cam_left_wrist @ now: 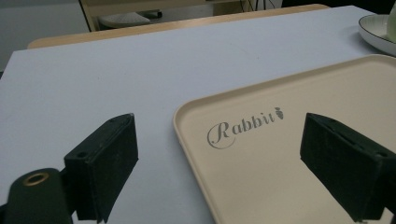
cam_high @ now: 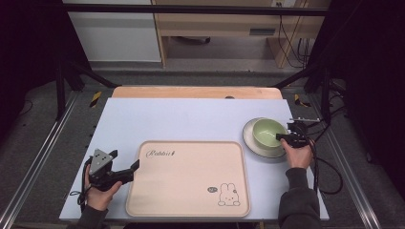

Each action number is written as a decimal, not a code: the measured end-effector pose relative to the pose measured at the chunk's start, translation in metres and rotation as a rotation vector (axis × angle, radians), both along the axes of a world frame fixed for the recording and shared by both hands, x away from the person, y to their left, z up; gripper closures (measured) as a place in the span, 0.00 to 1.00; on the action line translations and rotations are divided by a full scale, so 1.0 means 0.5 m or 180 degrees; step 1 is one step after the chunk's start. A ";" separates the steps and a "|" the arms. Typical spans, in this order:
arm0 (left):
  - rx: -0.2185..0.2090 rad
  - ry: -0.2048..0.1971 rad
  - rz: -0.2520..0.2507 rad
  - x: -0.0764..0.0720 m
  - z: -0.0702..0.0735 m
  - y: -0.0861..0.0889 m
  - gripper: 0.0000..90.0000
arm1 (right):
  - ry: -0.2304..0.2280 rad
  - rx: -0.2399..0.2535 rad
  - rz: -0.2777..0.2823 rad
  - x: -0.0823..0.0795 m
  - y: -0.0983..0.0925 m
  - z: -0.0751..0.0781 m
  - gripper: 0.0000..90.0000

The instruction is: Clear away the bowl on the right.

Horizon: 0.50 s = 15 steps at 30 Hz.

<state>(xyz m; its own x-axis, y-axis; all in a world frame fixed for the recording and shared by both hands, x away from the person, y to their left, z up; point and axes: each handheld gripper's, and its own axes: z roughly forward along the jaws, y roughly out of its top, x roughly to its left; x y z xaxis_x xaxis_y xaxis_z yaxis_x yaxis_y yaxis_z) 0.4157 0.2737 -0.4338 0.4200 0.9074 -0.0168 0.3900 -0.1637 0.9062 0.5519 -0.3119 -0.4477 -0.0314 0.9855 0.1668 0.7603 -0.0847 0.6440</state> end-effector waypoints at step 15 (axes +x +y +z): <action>0.0003 0.0007 -0.0001 0.000 -0.001 -0.001 0.12 | 0.0099 0.0132 -0.0078 0.008 -0.002 0.000 0.89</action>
